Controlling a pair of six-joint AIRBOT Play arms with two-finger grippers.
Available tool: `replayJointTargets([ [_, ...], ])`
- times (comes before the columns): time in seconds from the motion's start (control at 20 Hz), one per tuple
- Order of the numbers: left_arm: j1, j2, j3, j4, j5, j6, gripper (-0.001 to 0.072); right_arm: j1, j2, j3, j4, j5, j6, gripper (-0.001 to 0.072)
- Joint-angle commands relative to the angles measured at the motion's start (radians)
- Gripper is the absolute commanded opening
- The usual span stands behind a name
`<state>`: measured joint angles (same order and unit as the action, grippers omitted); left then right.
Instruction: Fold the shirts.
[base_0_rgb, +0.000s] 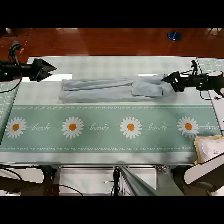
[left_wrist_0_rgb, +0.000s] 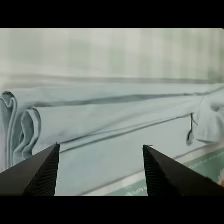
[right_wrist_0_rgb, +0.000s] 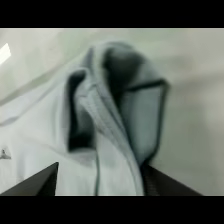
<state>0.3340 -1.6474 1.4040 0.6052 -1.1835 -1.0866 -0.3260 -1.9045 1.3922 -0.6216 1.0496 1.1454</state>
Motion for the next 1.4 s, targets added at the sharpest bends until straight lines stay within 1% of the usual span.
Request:
replayJointTargets([
  [0.0,-0.006,0.002,0.000,-0.001,-0.042,0.001,0.0600,0.083,-0.027,-0.002,-0.038,-0.051,0.014,0.0389],
  [0.05,-0.008,0.002,0.001,-0.001,-0.045,0.001,0.0598,0.097,-0.018,-0.002,-0.042,-0.060,-0.001,0.0201],
  [0.1,-0.012,0.002,0.001,-0.002,-0.045,0.001,0.0547,0.103,-0.004,-0.002,-0.040,-0.059,-0.007,0.0065],
  [0.15,-0.018,0.002,0.001,-0.003,-0.049,0.001,0.0420,0.107,0.021,-0.002,-0.041,-0.060,-0.008,0.0021],
  [0.2,-0.025,0.002,0.001,-0.004,-0.053,0.001,0.0353,0.107,0.049,-0.002,-0.041,-0.059,-0.019,0.0021],
  [0.3,-0.053,0.002,0.001,-0.005,-0.066,0.001,0.0125,0.102,0.126,-0.002,-0.066,-0.053,-0.017,0.0021],
  [0.35,-0.075,0.002,0.001,-0.013,-0.068,0.001,0.0089,0.102,0.163,-0.002,-0.084,-0.045,-0.011,0.0020],
  [0.4,-0.099,0.002,0.001,-0.030,-0.068,0.001,0.0036,0.103,0.198,-0.002,-0.110,-0.032,0.003,0.0020],
  [0.55,-0.204,0.001,0.001,-0.113,-0.058,0.001,0.0026,0.103,0.290,-0.002,-0.185,0.021,0.044,0.0021],
  [0.65,-0.290,0.001,0.001,-0.135,-0.036,0.000,0.0026,0.103,0.332,-0.002,-0.241,0.057,0.072,0.0020],
  [0.8,-0.442,-0.008,0.000,-0.135,0.054,-0.003,0.0025,0.103,0.375,-0.002,-0.286,0.114,0.094,0.0021],
  [0.9,-0.553,-0.028,0.000,-0.135,0.150,-0.065,0.0025,0.103,0.400,-0.002,-0.288,0.136,0.100,0.0020],
  [1.05,-0.686,-0.061,0.001,-0.135,0.256,-0.127,0.0025,0.103,0.433,-0.002,-0.291,0.171,0.105,0.0021],
  [1.35,-0.860,-0.174,0.008,-0.135,0.278,-0.242,0.0025,0.103,0.507,-0.002,-0.304,0.206,0.127,0.0021],
])
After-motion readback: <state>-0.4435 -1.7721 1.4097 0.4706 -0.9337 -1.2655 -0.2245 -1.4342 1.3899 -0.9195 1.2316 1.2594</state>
